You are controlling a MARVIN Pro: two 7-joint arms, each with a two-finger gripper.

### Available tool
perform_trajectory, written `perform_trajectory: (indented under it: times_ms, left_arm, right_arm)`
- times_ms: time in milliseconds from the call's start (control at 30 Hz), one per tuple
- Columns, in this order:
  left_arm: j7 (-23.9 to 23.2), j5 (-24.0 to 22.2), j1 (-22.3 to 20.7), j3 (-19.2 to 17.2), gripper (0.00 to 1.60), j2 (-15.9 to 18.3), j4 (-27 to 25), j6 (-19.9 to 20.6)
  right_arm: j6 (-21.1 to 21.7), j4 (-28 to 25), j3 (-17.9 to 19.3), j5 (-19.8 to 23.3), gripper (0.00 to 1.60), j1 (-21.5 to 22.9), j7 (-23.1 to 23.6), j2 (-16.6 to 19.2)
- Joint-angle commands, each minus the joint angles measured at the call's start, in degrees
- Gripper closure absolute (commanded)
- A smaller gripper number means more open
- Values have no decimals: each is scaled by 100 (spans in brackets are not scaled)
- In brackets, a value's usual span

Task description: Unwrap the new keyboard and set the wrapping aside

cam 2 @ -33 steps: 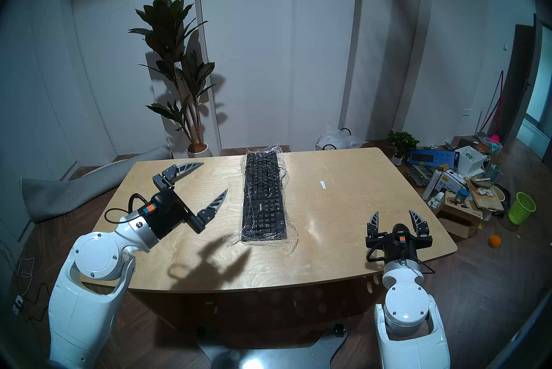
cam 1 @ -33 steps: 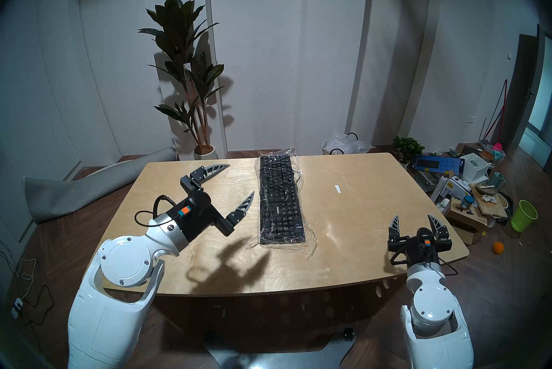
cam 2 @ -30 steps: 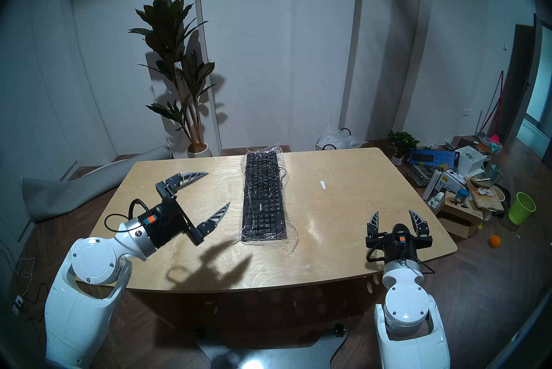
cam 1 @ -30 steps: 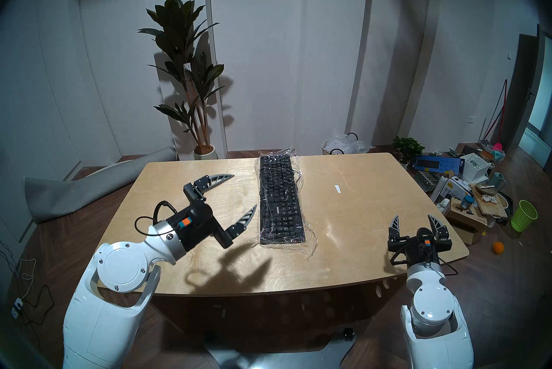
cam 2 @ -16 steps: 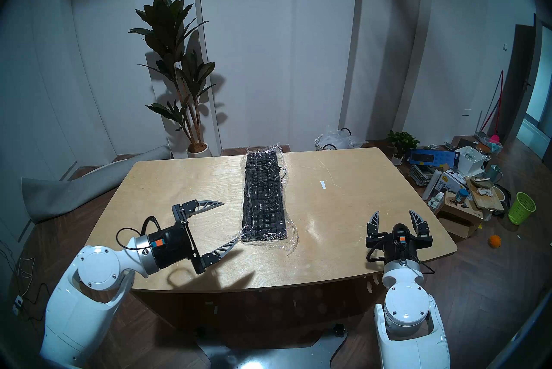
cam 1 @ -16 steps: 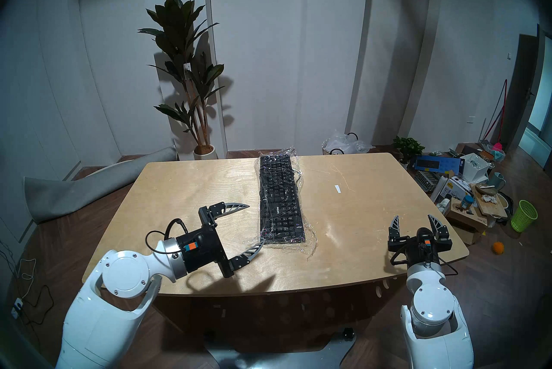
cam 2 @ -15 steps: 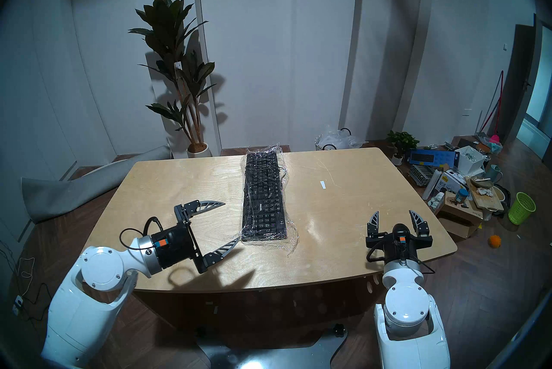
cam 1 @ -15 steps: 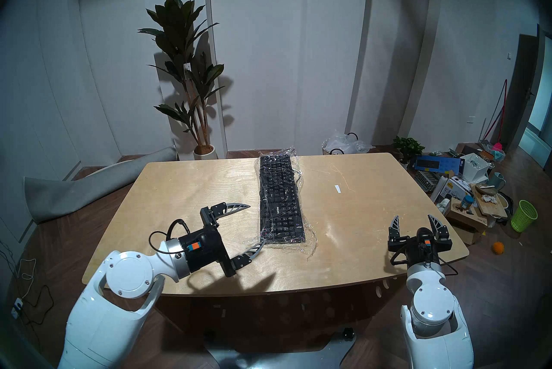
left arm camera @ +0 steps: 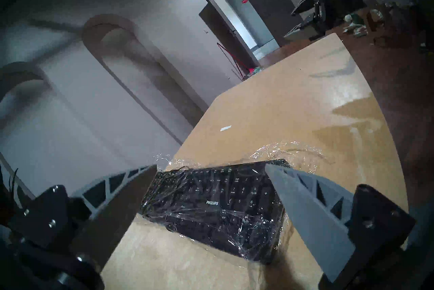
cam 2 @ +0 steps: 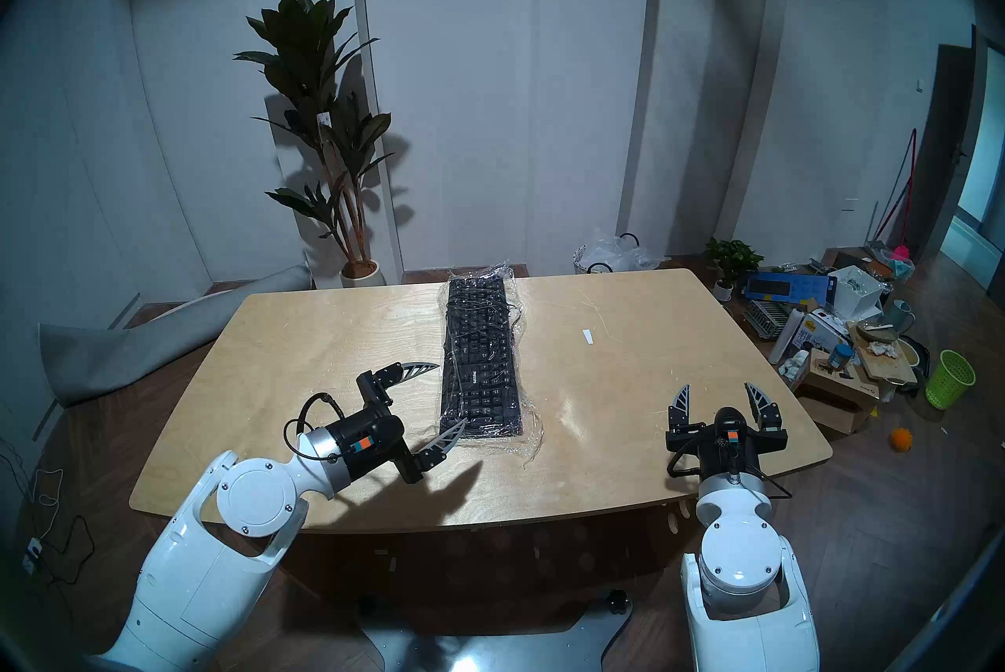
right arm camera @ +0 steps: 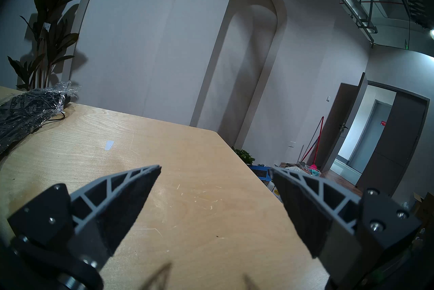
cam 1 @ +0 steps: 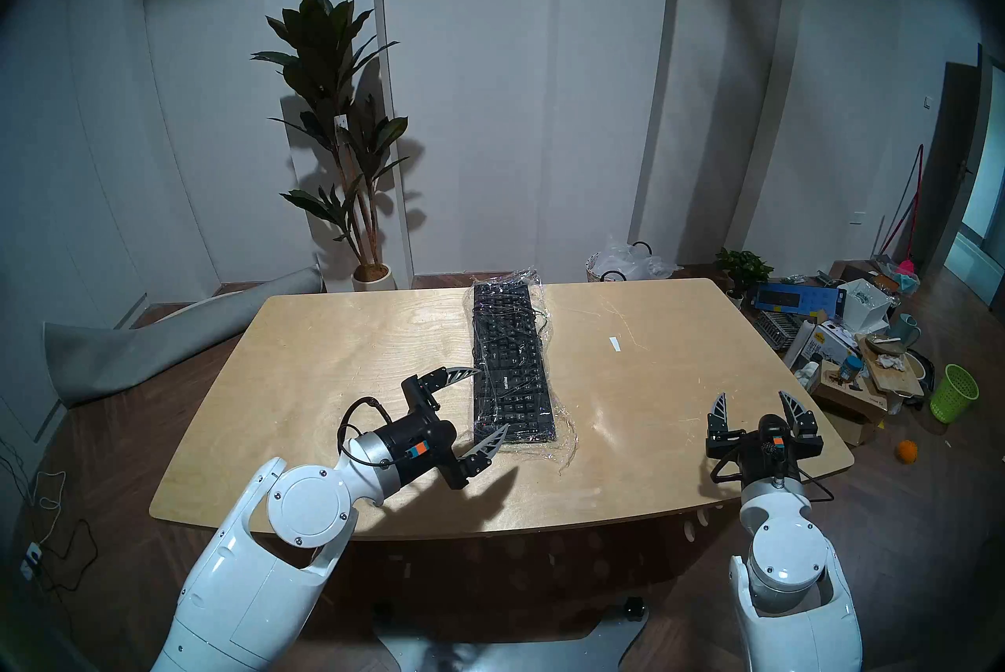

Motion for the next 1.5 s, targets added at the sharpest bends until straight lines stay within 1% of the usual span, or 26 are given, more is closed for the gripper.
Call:
perform_trajectory:
  times_ms: [0,33,133,200,233,267,367,533,633,900,1033,1200,1267,1467]
  left_arm:
    - [-245,-247,-63,-13,0,129,-171,-138]
    - [-447,-310,-83,-3,0,278,-169,-170]
    - [-725,-339,-82,-54,0,517,-124,-117]
    - [-1032,-373,-166,-75,0,711,-40,-139]
    - [-925,-279,-146,-101,0,659,14,-234]
    - [-1226,-438,-222,-114,0,820,45,-250]
    - [-1241,-448,-302,-198,0,773,196,-302]
    - [-1324,-349,-504,-168,0,735,473,-418]
    - [-1330,-330,-577,-136,0,682,587,-461]
    - [-1150,-44,-630,-41,0,554,758,-517]
    - [-986,68,-622,-36,0,460,828,-502]
    - [-729,318,-694,8,0,318,1075,-474]
    - [-687,415,-752,44,0,316,1167,-506]
    - [-694,425,-796,21,0,353,1250,-555]
  right_arm:
    - [-13,-141,-13,17,0,1,18,0]
    - [-14,-140,-13,16,0,2,18,-1]
    - [-15,-138,-12,15,0,3,17,-1]
    - [-17,-135,-13,14,0,5,16,-1]
    - [-18,-134,-13,14,0,6,16,-1]
    - [-18,-134,-13,14,0,6,16,-1]
    - [-16,-137,-12,15,0,4,17,-1]
    - [-14,-140,-12,16,0,2,19,-2]
    - [-14,-140,-12,16,0,2,20,-2]
    - [-13,-141,-11,16,0,2,21,-2]
    - [-13,-141,-11,16,0,2,21,-3]
    - [-13,-142,-11,16,0,1,21,-3]
    - [-13,-142,-11,16,0,1,21,-3]
    - [-14,-141,-11,16,0,2,21,-3]
